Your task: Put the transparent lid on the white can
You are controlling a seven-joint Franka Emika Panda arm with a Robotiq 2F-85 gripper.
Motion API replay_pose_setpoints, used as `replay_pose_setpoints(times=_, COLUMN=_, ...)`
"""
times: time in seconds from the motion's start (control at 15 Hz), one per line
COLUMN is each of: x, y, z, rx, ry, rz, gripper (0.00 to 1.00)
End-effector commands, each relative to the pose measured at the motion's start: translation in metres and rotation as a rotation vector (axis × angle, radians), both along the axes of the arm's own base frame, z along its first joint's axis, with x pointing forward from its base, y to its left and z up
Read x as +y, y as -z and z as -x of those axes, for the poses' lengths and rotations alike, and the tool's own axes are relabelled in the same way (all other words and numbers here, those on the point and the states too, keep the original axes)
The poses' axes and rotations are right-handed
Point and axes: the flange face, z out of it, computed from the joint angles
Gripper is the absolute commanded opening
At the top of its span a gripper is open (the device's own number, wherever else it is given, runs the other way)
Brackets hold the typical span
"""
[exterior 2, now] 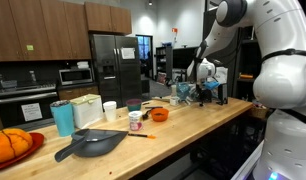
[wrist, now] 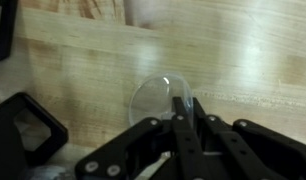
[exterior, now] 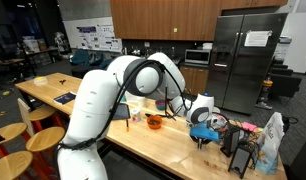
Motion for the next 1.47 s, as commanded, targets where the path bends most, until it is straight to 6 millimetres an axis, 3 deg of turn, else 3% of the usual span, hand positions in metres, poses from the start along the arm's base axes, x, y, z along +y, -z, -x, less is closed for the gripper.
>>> replay_pose_setpoints(times=0.0, x=0.018, y=-0.021, z=0.000, rx=0.047, ry=-0.031, rz=0.009, gripper=0.02)
replay_pose_setpoints(times=0.27, x=0.039, y=-0.056, z=-0.007, rx=-0.003, ry=-0.098, rz=0.036, gripper=0.02)
replay_pose_setpoints(times=0.6, x=0.054, y=-0.086, z=-0.019, rx=-0.058, ry=-0.147, rz=0.032, gripper=0.02)
replay_pose_setpoints(times=1.07, x=0.080, y=-0.091, z=-0.033, rx=-0.062, ry=-0.264, rz=-0.137, gripper=0.02)
replay_pose_setpoints(times=1.4, x=0.130, y=-0.097, z=-0.050, rx=-0.025, ry=-0.356, rz=-0.262, gripper=0.02)
